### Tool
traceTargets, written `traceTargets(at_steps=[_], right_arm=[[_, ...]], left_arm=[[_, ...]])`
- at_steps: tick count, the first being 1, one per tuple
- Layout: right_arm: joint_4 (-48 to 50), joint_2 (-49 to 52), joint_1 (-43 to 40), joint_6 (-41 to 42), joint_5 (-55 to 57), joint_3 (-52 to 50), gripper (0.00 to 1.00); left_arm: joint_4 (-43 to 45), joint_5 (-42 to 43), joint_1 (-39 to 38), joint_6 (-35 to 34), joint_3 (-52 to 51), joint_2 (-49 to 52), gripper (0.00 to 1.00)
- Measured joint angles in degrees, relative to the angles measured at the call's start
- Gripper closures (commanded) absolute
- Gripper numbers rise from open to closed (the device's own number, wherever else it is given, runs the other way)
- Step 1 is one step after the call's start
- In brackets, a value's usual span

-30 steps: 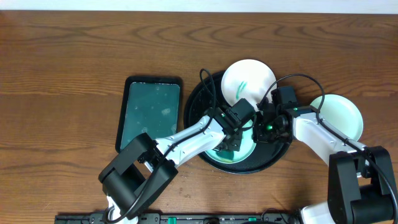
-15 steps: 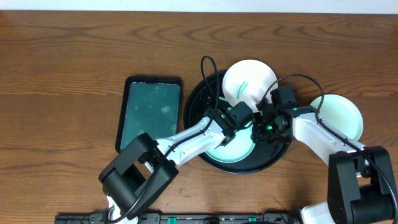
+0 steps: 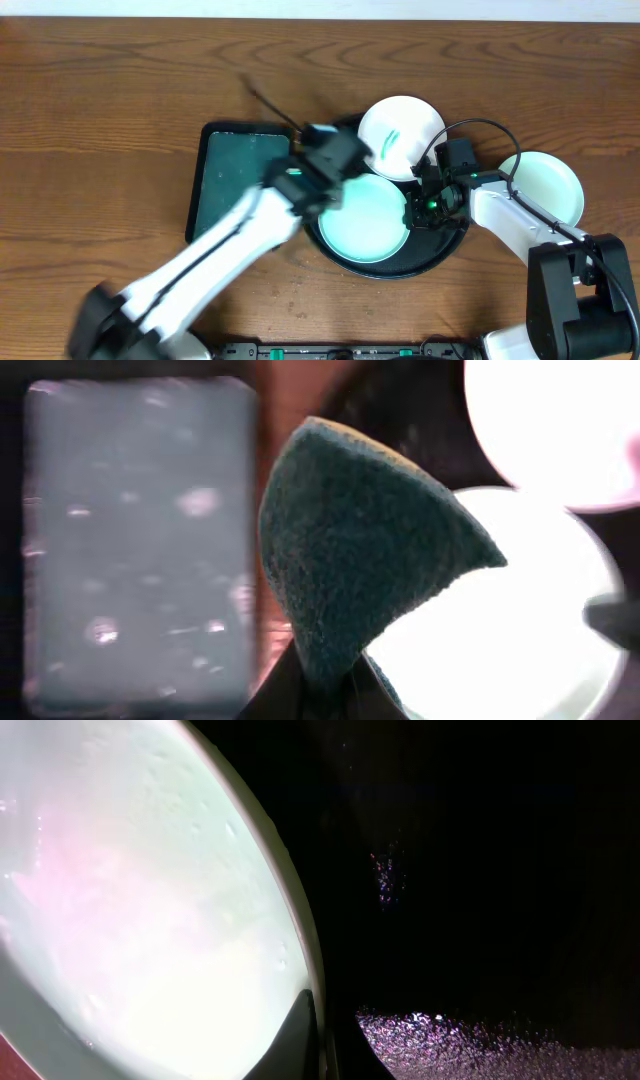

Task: Clean dirty plates on tray and stack at the side
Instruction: 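Return the sponge to the water tray with the left gripper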

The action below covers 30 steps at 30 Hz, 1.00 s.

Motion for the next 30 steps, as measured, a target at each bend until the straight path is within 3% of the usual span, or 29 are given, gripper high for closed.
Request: traceTargets(at_steps=[6, 11, 15, 23, 26, 29, 30], right_arm=[[0.11, 0.00, 0.00, -0.02, 0.02, 0.00, 0.99], [0.52, 0.00, 0.00, 1.36, 0.37, 0.00, 0.99], [1.31, 0.00, 0.00, 3.10, 0.85, 0.00, 0.98], [1.44, 0.00, 0.00, 4.17, 1.20, 0.00, 0.99], [1.49, 0.00, 0.00, 4.15, 1.22, 0.00, 0.98], [2.21, 0.04, 0.00, 4.28, 1.73, -0.02, 0.85], [2.69, 0.09, 0.00, 4.31, 1.77, -0.02, 0.85]], left_arm=[[-4.87, -0.70, 13.44, 2.03, -0.37, -6.16, 0.89], [0.63, 0.55, 22.51, 3.04, -7.04, -2.73, 0.89], [7.08, 8.31, 27.82, 5.64, -11.76, 2.97, 0.89], [8.85, 17.55, 30.34, 8.33, -12.57, 5.81, 0.44], [7.08, 18.95, 30.34, 8.68, -12.55, 4.13, 0.38], [4.28, 19.52, 30.34, 9.03, -12.50, -0.22, 0.30], [3.41, 19.56, 30.34, 8.98, -12.37, -1.81, 0.28]])
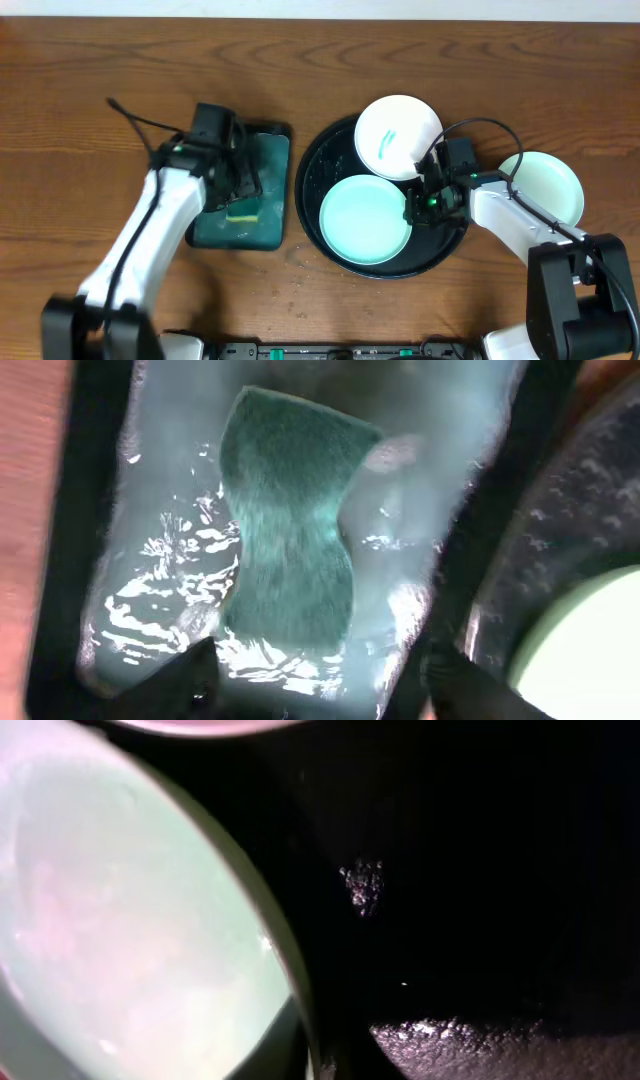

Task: Clean dirty plates on tray and stack at the side
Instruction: 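Return the sponge to the water tray with the left gripper, then lift the pale green plate with the right gripper and tilt it up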

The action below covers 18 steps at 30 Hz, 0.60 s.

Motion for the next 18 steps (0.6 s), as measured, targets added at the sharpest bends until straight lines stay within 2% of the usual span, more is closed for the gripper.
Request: traceTargets(at_steps=[2, 3, 11, 18], right_arm=[[0.57, -0.02, 0.02, -0.11, 0.02, 0.00, 0.91], [0.79, -0.02, 0.00, -0.24, 0.20, 0.00, 0.99], [1.31, -0.09, 0.42, -0.35, 0.13, 0.04, 0.99], [-5.90, -4.39, 2.12, -0.35, 1.68, 4.61, 0.99]], left_arm=[[-1.38, 0.17, 0.00, 0.00, 0.61, -4.55, 0.24], [-1.79, 0.17, 0.00, 0.04, 1.01, -7.10, 0.23], [-4.92, 0.61, 0.00, -0.09, 2.12, -25.73, 0.21], [-5.01, 0.61, 0.00, -0.09, 2.12, -30.97, 0.21]])
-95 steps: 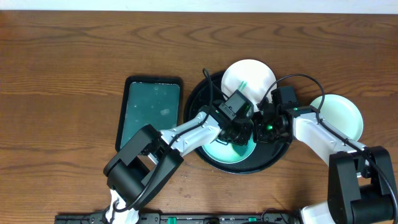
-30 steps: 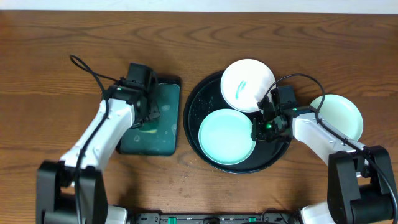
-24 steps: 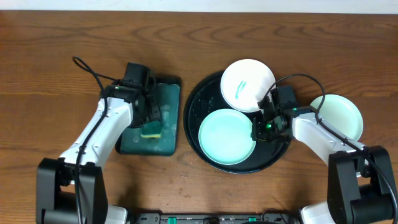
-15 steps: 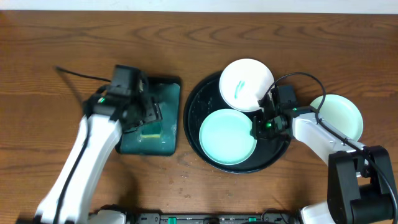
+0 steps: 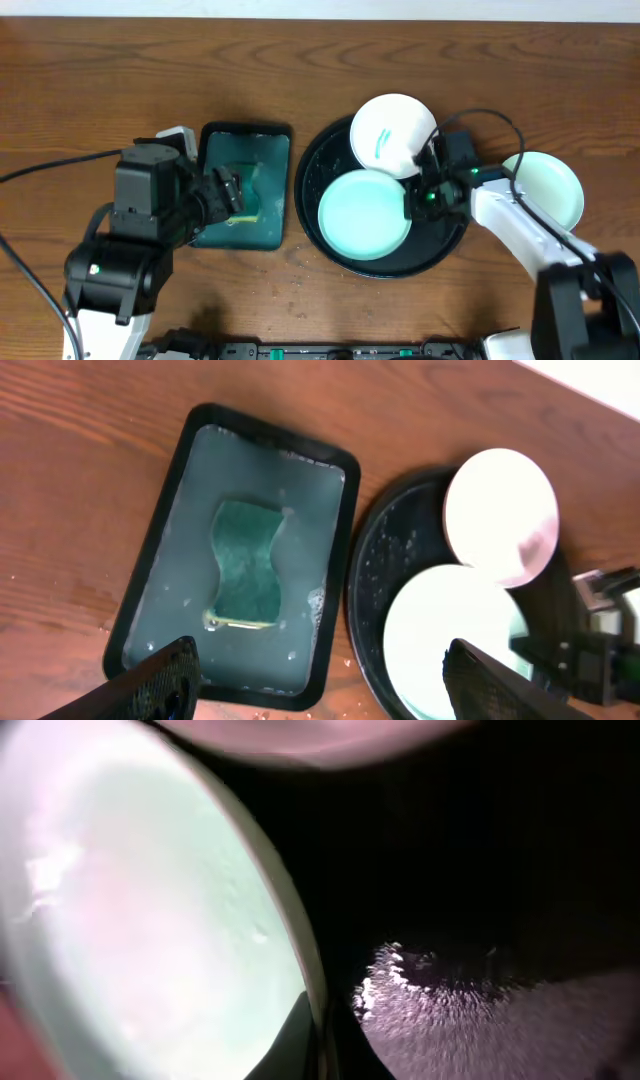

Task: Clean dirty plates on tray and stack at the side
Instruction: 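Lift the pale green plate with the right gripper and tilt it up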

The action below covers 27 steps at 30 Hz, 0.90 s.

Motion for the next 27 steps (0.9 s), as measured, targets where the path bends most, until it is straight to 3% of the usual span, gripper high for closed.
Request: traceTargets(at_steps=[8, 15, 21, 27], right_arm=[[0.02, -4.79, 2.64, 0.07, 1.88, 14.51, 0.99], [17.05, -4.13, 13.31, 0.26, 7.61, 15.91, 0.99], [33.57, 2.25, 24.98, -0.04, 18.97, 16.20, 0.99], [43.91, 9.49, 31.69, -8.46, 29.24, 16.15, 0.99]], left_arm=[[0.00, 0.00, 0.00, 0.00, 0.00, -0.15, 0.21], [0.00, 0.00, 0.00, 0.00, 0.00, 0.74, 0.21], [0.00, -0.02, 0.00, 0.00, 0.00, 1.31, 0.21], [-0.02, 0.00, 0.00, 0.00, 0.00, 1.46, 0.21]])
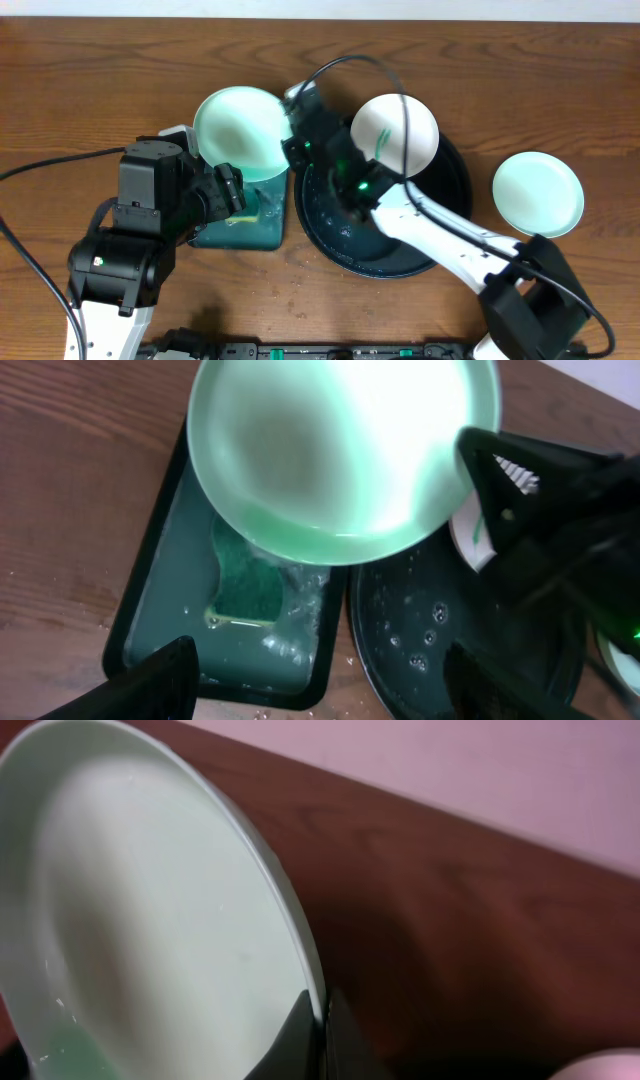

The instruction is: Clean dirty plates on tray and stack at the side

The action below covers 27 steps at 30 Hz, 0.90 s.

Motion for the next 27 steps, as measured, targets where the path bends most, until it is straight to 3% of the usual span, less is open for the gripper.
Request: traceTargets(at_steps=[11, 27], right_arm=[[4.22, -5.27, 6.86, -18.69, 14.86, -0.02, 0.99], [11.39, -11.10, 11.80, -33.97, 23.71, -0.02, 0.99]], left_arm=[[0.02, 0.00, 0.00, 0.00, 0.00, 0.00, 0.21], [0.02, 0.00, 0.00, 0.00, 0.00, 0.00, 0.21]])
